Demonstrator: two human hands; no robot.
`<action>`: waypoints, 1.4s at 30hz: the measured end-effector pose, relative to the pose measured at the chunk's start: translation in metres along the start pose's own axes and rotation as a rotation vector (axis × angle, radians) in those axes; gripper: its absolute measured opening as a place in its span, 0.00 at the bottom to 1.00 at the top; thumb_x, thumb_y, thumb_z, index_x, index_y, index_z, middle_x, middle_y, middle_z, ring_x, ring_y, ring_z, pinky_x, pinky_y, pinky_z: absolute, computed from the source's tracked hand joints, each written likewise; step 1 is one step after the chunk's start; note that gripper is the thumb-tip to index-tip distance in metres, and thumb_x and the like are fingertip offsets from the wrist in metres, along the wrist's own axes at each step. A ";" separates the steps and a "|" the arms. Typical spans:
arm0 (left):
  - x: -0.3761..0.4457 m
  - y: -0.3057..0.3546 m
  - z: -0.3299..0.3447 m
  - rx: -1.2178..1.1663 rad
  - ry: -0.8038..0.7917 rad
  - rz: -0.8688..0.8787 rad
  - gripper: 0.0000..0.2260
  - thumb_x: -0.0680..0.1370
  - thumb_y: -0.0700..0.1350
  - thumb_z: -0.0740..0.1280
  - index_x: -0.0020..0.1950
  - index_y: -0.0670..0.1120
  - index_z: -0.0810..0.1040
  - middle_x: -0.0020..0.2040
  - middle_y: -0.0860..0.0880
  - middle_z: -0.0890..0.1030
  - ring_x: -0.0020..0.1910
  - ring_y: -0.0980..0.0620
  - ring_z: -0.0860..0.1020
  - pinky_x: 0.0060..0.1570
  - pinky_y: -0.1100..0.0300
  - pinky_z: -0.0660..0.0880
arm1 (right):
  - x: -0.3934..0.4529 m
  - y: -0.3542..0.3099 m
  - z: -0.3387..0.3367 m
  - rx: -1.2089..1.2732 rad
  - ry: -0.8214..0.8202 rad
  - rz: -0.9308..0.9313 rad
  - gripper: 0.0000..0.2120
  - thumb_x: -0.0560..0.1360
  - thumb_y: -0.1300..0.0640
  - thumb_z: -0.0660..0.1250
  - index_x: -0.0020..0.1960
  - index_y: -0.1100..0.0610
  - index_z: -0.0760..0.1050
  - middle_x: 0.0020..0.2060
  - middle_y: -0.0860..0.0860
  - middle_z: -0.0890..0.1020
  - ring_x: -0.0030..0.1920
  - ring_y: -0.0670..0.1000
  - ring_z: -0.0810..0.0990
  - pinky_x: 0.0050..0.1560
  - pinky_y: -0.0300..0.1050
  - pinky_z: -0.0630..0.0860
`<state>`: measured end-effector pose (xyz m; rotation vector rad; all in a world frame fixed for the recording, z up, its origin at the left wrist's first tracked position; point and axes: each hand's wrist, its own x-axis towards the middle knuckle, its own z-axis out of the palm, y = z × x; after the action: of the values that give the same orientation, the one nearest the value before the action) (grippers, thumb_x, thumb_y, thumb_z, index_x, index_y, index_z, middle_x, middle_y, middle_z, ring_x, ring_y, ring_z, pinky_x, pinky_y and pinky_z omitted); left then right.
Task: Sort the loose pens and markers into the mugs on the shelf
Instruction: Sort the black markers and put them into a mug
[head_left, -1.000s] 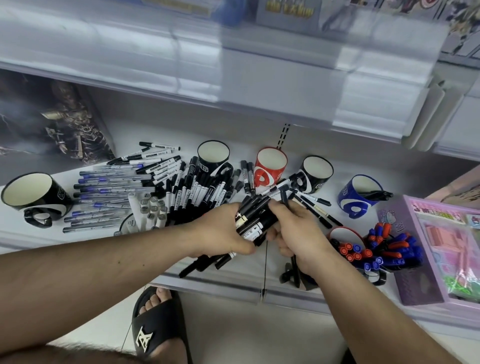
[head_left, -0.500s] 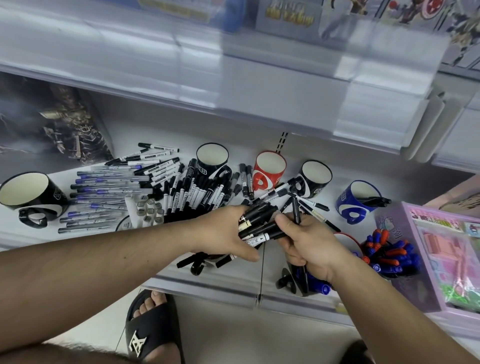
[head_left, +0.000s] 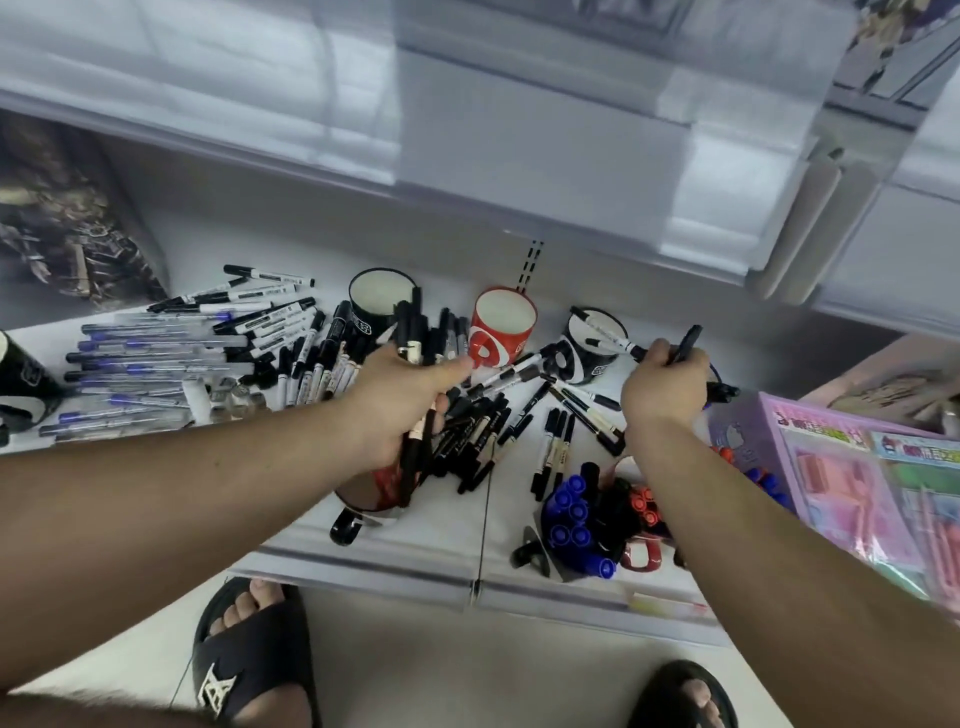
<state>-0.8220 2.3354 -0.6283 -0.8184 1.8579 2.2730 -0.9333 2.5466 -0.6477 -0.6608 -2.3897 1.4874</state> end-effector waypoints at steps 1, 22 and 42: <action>-0.001 -0.003 0.007 0.034 -0.008 0.019 0.08 0.74 0.45 0.74 0.43 0.45 0.75 0.29 0.49 0.74 0.21 0.56 0.70 0.22 0.65 0.71 | 0.006 -0.001 0.007 -0.030 0.029 -0.008 0.13 0.83 0.54 0.55 0.60 0.62 0.70 0.46 0.56 0.78 0.44 0.57 0.75 0.42 0.45 0.66; -0.004 -0.029 -0.011 0.122 -0.105 -0.020 0.18 0.72 0.48 0.75 0.56 0.43 0.74 0.29 0.51 0.80 0.30 0.56 0.78 0.46 0.56 0.76 | 0.042 0.013 0.061 -0.160 -0.166 0.272 0.21 0.77 0.40 0.61 0.54 0.59 0.70 0.41 0.52 0.76 0.41 0.54 0.77 0.43 0.46 0.77; -0.030 -0.014 -0.032 -0.076 -0.374 -0.032 0.18 0.66 0.39 0.75 0.54 0.40 0.77 0.36 0.52 0.83 0.33 0.59 0.80 0.37 0.63 0.73 | -0.152 -0.022 -0.010 0.561 -0.904 0.203 0.07 0.78 0.66 0.63 0.52 0.63 0.79 0.45 0.60 0.84 0.46 0.56 0.82 0.50 0.48 0.79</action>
<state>-0.7795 2.3171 -0.6307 -0.3898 1.5893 2.2942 -0.8022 2.4704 -0.6192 -0.0772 -2.2248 2.8481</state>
